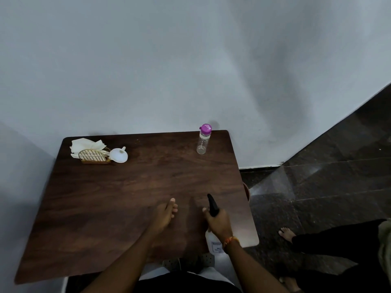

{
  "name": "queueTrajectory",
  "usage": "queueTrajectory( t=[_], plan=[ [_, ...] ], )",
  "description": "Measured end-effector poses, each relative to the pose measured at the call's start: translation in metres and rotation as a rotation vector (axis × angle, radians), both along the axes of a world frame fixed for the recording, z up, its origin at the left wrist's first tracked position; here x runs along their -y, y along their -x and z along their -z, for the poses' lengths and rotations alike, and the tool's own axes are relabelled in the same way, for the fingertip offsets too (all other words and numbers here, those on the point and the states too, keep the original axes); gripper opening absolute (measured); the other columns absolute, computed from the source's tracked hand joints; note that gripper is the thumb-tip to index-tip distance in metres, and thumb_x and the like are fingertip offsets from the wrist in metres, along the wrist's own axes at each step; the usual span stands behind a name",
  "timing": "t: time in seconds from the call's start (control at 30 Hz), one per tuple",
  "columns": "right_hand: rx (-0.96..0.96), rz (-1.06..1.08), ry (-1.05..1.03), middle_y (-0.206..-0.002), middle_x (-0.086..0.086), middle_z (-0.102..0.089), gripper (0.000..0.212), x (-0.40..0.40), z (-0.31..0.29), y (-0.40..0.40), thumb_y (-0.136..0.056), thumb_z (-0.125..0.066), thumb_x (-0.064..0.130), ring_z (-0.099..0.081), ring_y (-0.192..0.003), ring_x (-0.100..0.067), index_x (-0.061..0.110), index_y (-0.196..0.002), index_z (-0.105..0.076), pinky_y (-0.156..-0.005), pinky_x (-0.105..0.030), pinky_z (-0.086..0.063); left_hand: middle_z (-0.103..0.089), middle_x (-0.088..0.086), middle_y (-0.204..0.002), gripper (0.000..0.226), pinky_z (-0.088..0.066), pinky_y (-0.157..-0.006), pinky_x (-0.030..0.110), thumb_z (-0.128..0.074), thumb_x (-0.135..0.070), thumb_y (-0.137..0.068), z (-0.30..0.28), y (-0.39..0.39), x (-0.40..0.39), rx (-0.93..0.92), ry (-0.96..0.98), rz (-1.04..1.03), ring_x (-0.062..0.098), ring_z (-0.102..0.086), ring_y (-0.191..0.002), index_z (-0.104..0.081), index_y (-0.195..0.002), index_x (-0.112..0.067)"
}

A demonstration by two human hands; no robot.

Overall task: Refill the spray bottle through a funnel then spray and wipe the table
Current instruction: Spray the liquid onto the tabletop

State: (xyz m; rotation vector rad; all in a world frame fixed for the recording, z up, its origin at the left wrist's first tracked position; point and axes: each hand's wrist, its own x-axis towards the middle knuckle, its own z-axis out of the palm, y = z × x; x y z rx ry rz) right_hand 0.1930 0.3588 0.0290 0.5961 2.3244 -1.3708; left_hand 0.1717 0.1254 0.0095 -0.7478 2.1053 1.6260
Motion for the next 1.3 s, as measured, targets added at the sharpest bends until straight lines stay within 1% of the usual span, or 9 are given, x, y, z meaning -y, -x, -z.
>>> queueTrajectory(
  t=[0.13,0.3,0.57,0.67,0.8,0.9,1.07,1.2,1.3],
  plan=[
    [0.009,-0.023,-0.097,-0.073,-0.02,-0.073,0.036,0.021,0.003,0.018,-0.098,-0.073,0.036,-0.072,-0.064,-0.034,0.004,-0.083,-0.071,-0.058,-0.045,-0.059,-0.077,0.001,-0.095,0.035,-0.046,-0.058,0.017,-0.05,-0.038,-0.11,-0.015,0.003,-0.012,-0.021,-0.027,0.087,0.009,-0.067,-0.076,-0.075,-0.101,-0.015],
    [-0.035,-0.109,-0.052,-0.066,-0.005,-0.07,0.035,0.027,0.003,0.023,-0.098,-0.074,0.044,-0.065,-0.055,-0.013,0.01,-0.089,-0.074,-0.052,-0.027,-0.05,-0.077,-0.002,-0.096,0.031,-0.048,-0.067,0.02,-0.05,-0.038,-0.11,-0.028,0.006,-0.021,-0.091,-0.046,0.137,0.01,-0.069,-0.082,-0.075,-0.105,-0.02],
    [-0.032,-0.134,-0.091,-0.067,-0.008,-0.067,0.035,0.029,0.014,0.021,-0.098,-0.073,0.038,-0.062,-0.056,-0.02,0.004,-0.089,-0.072,-0.056,-0.036,-0.054,-0.077,-0.003,-0.095,0.029,-0.061,-0.084,0.035,-0.05,-0.038,-0.11,-0.023,0.003,-0.008,-0.098,0.012,0.132,0.013,-0.073,-0.089,-0.072,-0.097,-0.026],
    [-0.054,-0.225,0.054,-0.074,-0.018,-0.072,0.038,0.031,0.016,0.021,-0.091,-0.075,0.051,-0.07,-0.06,-0.033,0.013,-0.095,-0.073,-0.059,-0.046,-0.06,-0.077,-0.005,-0.098,0.022,-0.056,-0.075,0.024,-0.053,-0.034,-0.109,-0.035,0.0,-0.007,-0.125,-0.036,0.078,0.01,-0.071,-0.09,-0.073,-0.101,-0.028],
    [-0.108,-0.289,0.178,-0.069,-0.024,-0.068,0.039,0.041,0.003,0.017,-0.097,-0.075,0.046,-0.064,-0.049,-0.023,0.007,-0.096,-0.073,-0.051,-0.035,-0.054,-0.076,-0.01,-0.116,0.024,-0.053,-0.082,0.026,-0.052,-0.028,-0.11,-0.053,0.012,-0.011,-0.13,-0.202,-0.027,0.01,-0.069,-0.108,-0.072,-0.124,-0.025],
    [-0.139,-0.303,0.237,-0.065,-0.017,-0.065,0.036,0.051,-0.003,0.015,-0.098,-0.075,0.044,-0.06,-0.048,-0.02,0.008,-0.1,-0.076,-0.049,-0.032,-0.051,-0.079,-0.002,-0.119,0.027,-0.054,-0.093,0.036,-0.051,-0.019,-0.109,-0.061,0.02,-0.011,-0.048,-0.374,-0.066,0.014,-0.072,-0.114,-0.076,-0.122,-0.018],
    [-0.186,-0.25,0.279,-0.066,-0.022,-0.066,0.038,0.055,-0.006,0.016,-0.095,-0.078,0.045,-0.061,-0.047,-0.021,0.007,-0.1,-0.076,-0.049,-0.034,-0.051,-0.079,0.005,-0.118,0.023,-0.048,-0.061,0.027,-0.058,-0.015,-0.106,-0.068,0.022,-0.02,0.002,-0.556,-0.178,0.017,-0.074,-0.098,-0.075,-0.121,-0.01],
    [-0.195,-0.233,0.298,-0.062,0.0,-0.066,0.024,0.053,-0.009,0.016,-0.099,-0.077,0.034,-0.058,-0.046,-0.015,0.01,-0.105,-0.076,-0.048,-0.031,-0.049,-0.079,0.01,-0.117,0.022,-0.047,-0.055,0.023,-0.065,-0.011,-0.102,-0.065,0.022,-0.029,0.029,-0.642,-0.288,0.016,-0.073,-0.092,-0.072,-0.122,-0.007],
    [-0.192,-0.229,0.285,-0.061,0.004,-0.063,0.015,0.05,-0.008,0.013,-0.101,-0.075,0.026,-0.056,-0.046,-0.012,0.011,-0.103,-0.075,-0.048,-0.03,-0.049,-0.078,0.013,-0.118,0.021,-0.045,-0.054,0.026,-0.07,-0.012,-0.098,-0.062,0.023,-0.034,0.087,-0.652,-0.333,0.017,-0.074,-0.086,-0.073,-0.119,-0.007]
  ],
)
